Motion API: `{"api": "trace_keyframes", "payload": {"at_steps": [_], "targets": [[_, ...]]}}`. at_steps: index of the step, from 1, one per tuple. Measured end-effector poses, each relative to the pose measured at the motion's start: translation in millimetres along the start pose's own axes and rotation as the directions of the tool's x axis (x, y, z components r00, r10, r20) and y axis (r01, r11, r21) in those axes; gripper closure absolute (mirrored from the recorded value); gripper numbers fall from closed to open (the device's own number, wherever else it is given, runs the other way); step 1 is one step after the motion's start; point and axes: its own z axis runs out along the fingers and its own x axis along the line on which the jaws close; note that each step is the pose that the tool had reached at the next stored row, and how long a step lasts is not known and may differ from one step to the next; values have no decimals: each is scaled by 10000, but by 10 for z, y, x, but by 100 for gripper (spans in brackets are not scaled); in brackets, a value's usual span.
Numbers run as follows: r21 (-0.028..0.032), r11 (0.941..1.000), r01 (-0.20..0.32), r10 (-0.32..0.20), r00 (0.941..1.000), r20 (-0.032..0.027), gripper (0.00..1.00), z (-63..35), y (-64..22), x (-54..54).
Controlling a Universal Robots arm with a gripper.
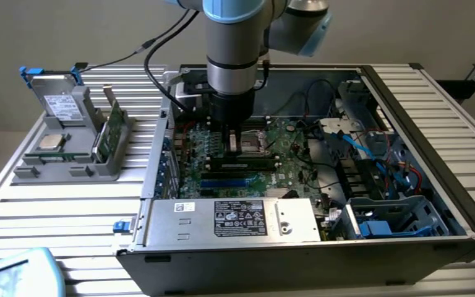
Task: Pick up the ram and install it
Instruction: 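Press down the ram until it locks into place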
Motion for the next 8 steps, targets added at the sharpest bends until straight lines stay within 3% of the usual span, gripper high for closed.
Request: {"api": "trace_keyframes", "payload": {"at_steps": [8], "targets": [[11, 10000, 1, -1, 10000, 6, 89, 25, 14, -2]]}}
